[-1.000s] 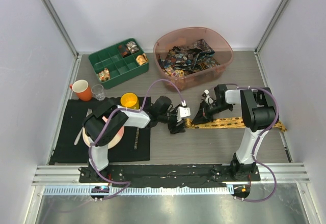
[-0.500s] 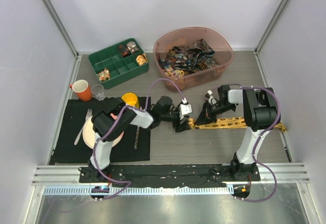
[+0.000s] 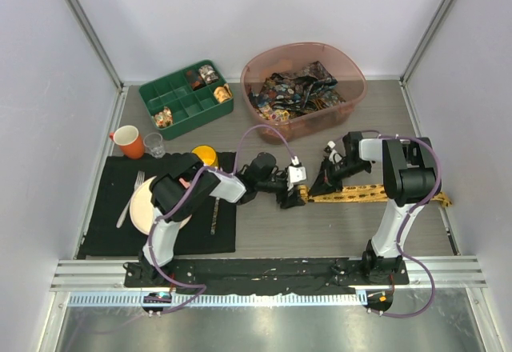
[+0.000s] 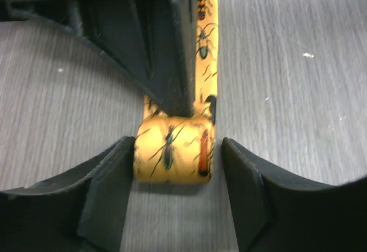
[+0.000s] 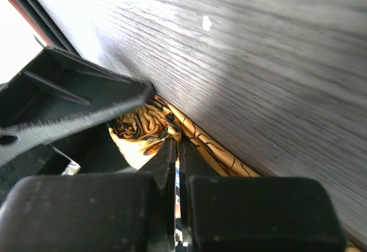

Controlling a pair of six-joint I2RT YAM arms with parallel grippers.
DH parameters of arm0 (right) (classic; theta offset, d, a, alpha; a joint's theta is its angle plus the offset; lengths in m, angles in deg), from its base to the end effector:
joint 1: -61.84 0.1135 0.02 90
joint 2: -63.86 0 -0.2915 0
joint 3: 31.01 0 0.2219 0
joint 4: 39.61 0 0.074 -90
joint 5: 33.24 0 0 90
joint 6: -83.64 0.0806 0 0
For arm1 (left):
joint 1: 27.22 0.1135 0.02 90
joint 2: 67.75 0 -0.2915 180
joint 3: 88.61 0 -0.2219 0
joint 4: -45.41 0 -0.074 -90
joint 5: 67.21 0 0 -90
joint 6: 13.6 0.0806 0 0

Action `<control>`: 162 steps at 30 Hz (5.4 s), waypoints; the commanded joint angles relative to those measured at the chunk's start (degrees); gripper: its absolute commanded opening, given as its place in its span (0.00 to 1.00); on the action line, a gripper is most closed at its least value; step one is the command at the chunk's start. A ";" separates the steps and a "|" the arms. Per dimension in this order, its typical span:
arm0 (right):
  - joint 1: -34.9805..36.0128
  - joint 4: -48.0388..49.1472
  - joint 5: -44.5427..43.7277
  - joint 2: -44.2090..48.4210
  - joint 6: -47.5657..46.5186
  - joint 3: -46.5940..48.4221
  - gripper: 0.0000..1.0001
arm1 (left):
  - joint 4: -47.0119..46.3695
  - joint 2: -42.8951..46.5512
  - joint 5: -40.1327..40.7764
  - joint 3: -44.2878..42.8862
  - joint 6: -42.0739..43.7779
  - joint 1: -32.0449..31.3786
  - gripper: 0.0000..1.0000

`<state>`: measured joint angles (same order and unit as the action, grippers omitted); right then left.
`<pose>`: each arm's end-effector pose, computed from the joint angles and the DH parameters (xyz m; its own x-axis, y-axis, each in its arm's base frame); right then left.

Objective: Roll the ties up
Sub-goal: Roll the tie at the center of the board.

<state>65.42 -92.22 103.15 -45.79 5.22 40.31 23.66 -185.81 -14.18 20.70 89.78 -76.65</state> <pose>0.2858 0.0764 0.1208 -0.9839 0.0772 0.1614 0.1697 0.6876 0.7059 0.2443 -0.3598 0.1476 -0.0515 0.3445 -0.9374 0.9986 0.0288 -0.0443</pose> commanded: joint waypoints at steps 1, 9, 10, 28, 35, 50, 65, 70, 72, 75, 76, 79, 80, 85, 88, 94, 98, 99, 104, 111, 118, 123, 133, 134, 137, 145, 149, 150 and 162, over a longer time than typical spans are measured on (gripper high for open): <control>2.23 2.83 -14.92 -3.38 -1.73 -1.23 0.01 | 2.89 -2.61 0.93 -1.51 -2.13 -1.55 0.69; 2.49 2.82 -14.15 -3.38 -2.61 -0.35 0.01 | 5.16 -1.13 2.25 1.11 0.66 -1.29 0.35; 2.93 3.09 -13.53 -3.56 -2.52 -0.01 0.01 | 6.13 0.01 3.04 2.00 1.72 -1.20 0.33; 5.74 5.63 5.46 8.04 3.44 1.41 0.45 | 42.44 7.06 13.59 -3.09 12.98 -0.49 0.18; 9.78 13.11 5.38 7.87 9.35 -0.71 0.47 | 43.76 5.65 14.38 -5.38 13.33 -1.11 0.20; 10.66 22.94 4.59 9.62 14.08 -7.91 0.38 | 43.93 4.15 13.94 -6.17 11.49 -1.28 0.21; 7.42 11.53 -7.80 4.97 3.99 -7.21 0.01 | 37.79 4.77 11.58 -4.50 8.33 -0.67 0.68; 6.18 9.42 -11.93 5.67 2.49 -7.21 0.01 | 28.22 5.56 9.55 -1.34 4.99 -0.14 0.72; 6.18 9.15 -12.90 5.67 2.23 -7.03 0.01 | 23.84 5.82 9.02 -0.72 4.11 -0.23 0.72; 6.18 8.89 -13.43 5.50 1.79 -6.77 0.01 | 19.35 5.04 8.06 -0.98 2.44 -0.23 0.72; 6.18 8.89 -13.52 5.41 1.44 -6.60 0.00 | 18.54 4.77 7.53 -1.51 1.65 -0.23 0.72; 6.10 8.89 -13.70 5.14 1.08 -6.42 0.01 | 15.82 3.28 5.07 -2.65 -0.20 -0.32 0.72; 6.18 8.98 -13.78 4.80 1.00 -6.42 0.01 | 15.63 2.84 4.46 -2.91 -0.90 -0.32 0.72; 6.27 10.12 -13.00 4.35 0.91 -5.45 0.01 | 17.56 1.78 5.50 -3.01 0.58 -1.20 0.54; 6.71 10.82 -11.50 3.91 0.91 -4.05 0.01 | 20.90 3.53 9.35 -1.17 4.27 -1.20 0.38; 6.98 7.58 -6.85 5.66 -1.20 -0.97 0.03 | 29.42 6.87 14.46 1.74 11.74 -1.11 0.20; 4.96 3.18 -3.25 9.53 -2.52 0.26 0.21 | 32.68 6.44 16.48 1.48 13.59 -1.20 0.18; 4.52 1.79 -2.54 10.49 -2.69 0.26 0.24 | 33.55 6.27 16.58 0.96 13.77 -1.28 0.18; 4.77 3.08 3.95 14.45 1.07 -2.36 0.44 | 35.14 5.21 16.67 -0.54 15.09 -1.37 0.18; 8.55 12.40 3.89 13.76 8.12 -4.66 0.48 | 37.25 4.42 16.14 -2.12 16.67 -1.81 0.20; 9.70 13.99 -1.56 9.36 6.80 -5.89 0.26 | 39.45 4.07 15.44 -3.09 17.29 -1.90 0.23; 8.91 12.15 -4.99 6.64 4.52 -5.80 0.01 | 40.15 4.59 14.12 -2.74 17.99 -1.90 0.29; 3.72 6.96 -8.95 3.83 0.65 -7.03 0.01 | 37.70 4.68 9.20 -4.40 15.01 0.12 0.65; 2.85 6.78 -9.12 3.48 0.64 -7.12 0.01 | 36.30 4.86 8.68 -4.59 14.48 0.38 0.66; 1.53 6.08 -9.82 2.95 -0.14 -7.38 0.01 | 31.38 5.99 4.99 -3.98 12.37 1.00 0.69; -0.76 5.02 -14.83 2.16 -0.85 -6.60 0.01 | 20.13 3.98 0.15 -4.32 6.48 0.91 0.76; -0.94 4.93 -15.54 1.54 -1.11 -6.16 0.01 | 14.50 2.66 -0.91 -3.80 4.46 0.56 0.82; -0.94 4.94 -15.45 1.28 -1.03 -6.07 0.01 | 12.58 2.40 -0.74 -3.71 4.19 0.13 0.82; -0.85 2.83 -15.89 -0.66 -2.26 -3.52 0.01 | 14.74 3.54 7.62 -5.10 9.29 -2.95 0.81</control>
<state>64.61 -92.49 103.13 -43.30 6.46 37.25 35.51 -183.27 -10.86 17.45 95.90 -78.24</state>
